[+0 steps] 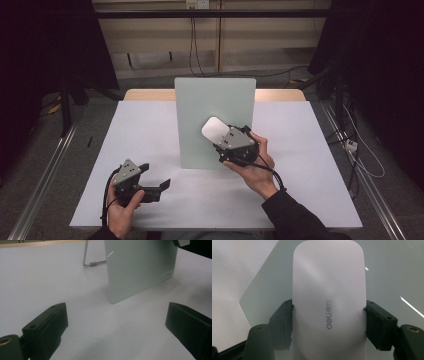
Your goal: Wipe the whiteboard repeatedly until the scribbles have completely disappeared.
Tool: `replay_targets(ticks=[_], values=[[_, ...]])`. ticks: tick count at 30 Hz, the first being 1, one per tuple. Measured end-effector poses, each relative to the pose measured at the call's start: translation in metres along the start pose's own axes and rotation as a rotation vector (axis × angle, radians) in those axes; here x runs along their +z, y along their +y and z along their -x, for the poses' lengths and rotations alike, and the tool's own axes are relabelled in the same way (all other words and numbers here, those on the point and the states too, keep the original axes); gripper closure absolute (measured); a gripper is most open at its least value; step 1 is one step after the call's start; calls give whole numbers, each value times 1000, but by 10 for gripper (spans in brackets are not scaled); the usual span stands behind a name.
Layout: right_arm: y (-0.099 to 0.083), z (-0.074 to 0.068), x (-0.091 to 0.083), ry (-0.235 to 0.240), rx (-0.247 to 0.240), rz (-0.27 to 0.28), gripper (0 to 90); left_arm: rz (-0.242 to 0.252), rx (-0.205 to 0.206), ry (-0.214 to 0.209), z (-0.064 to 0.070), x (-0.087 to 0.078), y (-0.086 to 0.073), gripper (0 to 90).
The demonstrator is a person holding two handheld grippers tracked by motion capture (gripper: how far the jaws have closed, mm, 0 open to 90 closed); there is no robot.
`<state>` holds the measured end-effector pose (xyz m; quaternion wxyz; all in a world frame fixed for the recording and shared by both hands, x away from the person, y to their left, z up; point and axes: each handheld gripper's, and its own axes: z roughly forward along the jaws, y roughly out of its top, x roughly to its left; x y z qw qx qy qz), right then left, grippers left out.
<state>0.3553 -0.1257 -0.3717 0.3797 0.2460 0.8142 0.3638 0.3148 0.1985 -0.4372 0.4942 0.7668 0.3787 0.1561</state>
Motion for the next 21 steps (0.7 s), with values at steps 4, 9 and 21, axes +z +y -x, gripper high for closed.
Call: replay_targets(ticks=[4, 9, 21], values=[[-2, -11, 5, 23, -24, -12, 313, -1, -1, 1, 0, 0, 0, 43], [-9, -34, 17, 90, -53, -41, 313, 0, 0, 1, 0, 0, 0, 43], [-22, -66, 32, 185, -106, -88, 313, 0, 2, -1, 0, 0, 0, 43]])
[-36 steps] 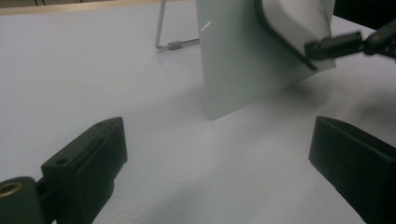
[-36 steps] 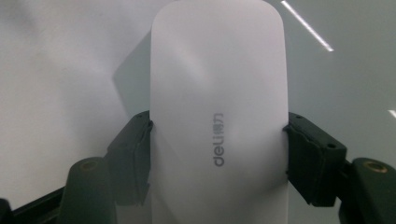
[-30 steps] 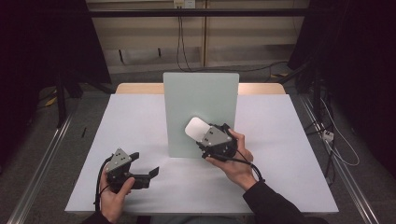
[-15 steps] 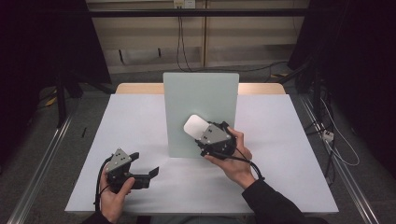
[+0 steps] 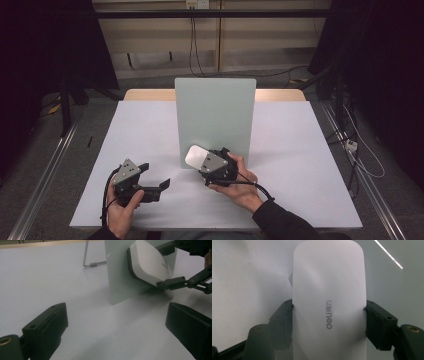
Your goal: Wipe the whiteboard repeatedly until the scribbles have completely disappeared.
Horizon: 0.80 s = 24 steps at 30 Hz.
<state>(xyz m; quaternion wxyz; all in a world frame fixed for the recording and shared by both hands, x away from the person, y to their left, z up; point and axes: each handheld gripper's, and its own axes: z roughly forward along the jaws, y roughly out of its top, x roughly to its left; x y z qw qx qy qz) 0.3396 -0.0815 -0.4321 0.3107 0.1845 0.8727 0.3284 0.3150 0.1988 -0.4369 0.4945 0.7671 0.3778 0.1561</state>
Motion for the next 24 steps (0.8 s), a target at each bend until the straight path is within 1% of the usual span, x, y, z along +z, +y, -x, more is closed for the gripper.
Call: replay_targets(ticks=[2, 4, 6, 10, 12, 17, 19, 22, 24], values=[[1, 1, 0, 4, -9, 0, 313, -3, -2, -2, 0, 1, 0, 43], [3, 2, 0, -3, -6, 7, 313, -2, -2, -2, 0, 0, 0, 43], [7, 6, -3, -19, 14, 24, 313, -2, 1, 0, 0, 0, 0, 43], [14, 17, -9, -42, 30, 49, 313, -3, -4, -1, -2, 0, -1, 43], [16, 24, -14, -60, 55, 66, 313, -1, -4, 0, -2, 0, 0, 43], [16, 36, -23, -100, 71, 87, 313, -2, -9, -10, -2, 2, -1, 43], [16, 41, -27, -110, 80, 93, 313, -4, -7, -7, -2, 1, -1, 43], [16, 45, -30, -116, 90, 96, 313, -2, -11, -5, -3, 0, -1, 43], [15, 45, -31, -111, 94, 92, 313, -1, -10, -4, -2, 0, -1, 43]])
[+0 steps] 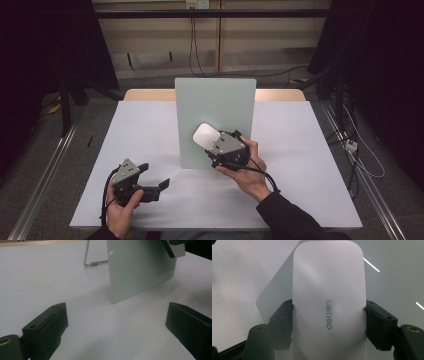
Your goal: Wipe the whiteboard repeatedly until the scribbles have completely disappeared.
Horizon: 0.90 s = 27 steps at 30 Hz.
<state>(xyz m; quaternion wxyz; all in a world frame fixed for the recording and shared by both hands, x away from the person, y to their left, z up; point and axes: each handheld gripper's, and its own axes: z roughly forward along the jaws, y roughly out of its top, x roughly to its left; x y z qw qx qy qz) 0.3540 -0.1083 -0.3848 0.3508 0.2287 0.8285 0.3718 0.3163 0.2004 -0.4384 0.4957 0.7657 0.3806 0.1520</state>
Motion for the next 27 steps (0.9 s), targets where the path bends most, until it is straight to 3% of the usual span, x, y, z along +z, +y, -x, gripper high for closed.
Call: replay_targets(ticks=[9, 16, 27], values=[[-7, 3, -4, 55, 42, 10, 314, 2, 2, 4, 2, -1, 0, 43], [-11, 1, -11, 74, 33, 16, 314, 8, 10, -5, 3, -1, 1, 43], [-18, 1, -20, 110, 63, 13, 314, 6, 9, -3, 3, -1, 0, 43]])
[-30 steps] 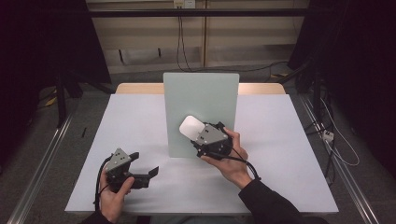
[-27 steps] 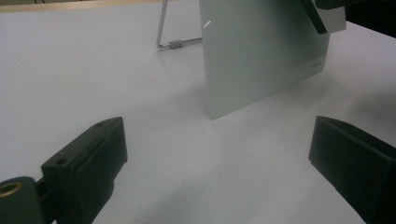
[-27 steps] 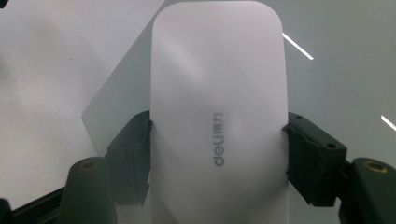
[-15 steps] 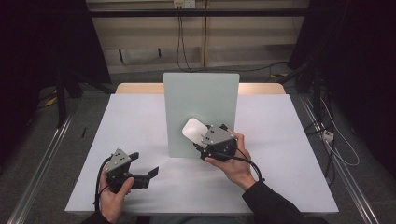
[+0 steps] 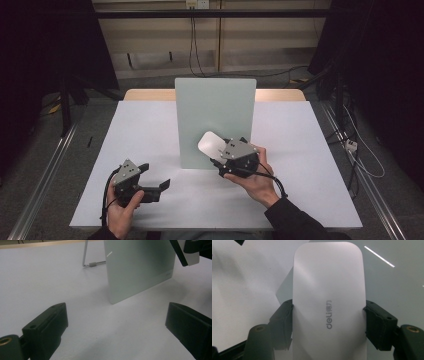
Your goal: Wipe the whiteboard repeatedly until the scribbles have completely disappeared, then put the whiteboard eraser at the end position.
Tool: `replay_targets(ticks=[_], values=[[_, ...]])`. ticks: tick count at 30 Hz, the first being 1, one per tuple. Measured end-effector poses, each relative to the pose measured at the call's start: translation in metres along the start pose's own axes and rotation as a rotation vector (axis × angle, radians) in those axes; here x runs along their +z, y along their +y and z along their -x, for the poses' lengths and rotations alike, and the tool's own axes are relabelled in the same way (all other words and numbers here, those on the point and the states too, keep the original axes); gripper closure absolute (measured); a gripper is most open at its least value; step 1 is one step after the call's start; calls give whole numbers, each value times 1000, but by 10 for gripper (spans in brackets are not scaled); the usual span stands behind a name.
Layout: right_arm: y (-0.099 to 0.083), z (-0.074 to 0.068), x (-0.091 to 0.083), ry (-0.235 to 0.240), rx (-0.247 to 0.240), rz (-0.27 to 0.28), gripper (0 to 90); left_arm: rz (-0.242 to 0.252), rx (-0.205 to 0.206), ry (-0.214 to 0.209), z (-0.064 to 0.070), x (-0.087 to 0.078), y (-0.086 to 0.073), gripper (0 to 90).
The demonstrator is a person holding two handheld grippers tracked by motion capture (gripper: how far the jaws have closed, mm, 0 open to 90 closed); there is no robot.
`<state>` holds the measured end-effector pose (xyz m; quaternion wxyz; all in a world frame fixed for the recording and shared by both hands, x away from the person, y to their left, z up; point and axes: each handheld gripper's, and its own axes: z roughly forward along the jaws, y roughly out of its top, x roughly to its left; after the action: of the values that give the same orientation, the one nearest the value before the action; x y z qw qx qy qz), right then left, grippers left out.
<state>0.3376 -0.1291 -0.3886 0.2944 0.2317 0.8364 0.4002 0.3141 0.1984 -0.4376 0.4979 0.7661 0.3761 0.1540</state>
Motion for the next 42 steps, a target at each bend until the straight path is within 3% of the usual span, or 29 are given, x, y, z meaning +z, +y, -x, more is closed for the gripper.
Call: replay_targets(ticks=[17, 24, 42], values=[[-8, 2, -6, 42, 50, -32, 314, -9, 0, 4, -1, 0, -1, 43], [-10, 4, -8, 81, 73, -44, 314, -5, -2, 9, -2, -3, -1, 43], [-23, 0, -14, 168, 51, -88, 313, -4, 8, 6, 1, -1, 1, 43]])
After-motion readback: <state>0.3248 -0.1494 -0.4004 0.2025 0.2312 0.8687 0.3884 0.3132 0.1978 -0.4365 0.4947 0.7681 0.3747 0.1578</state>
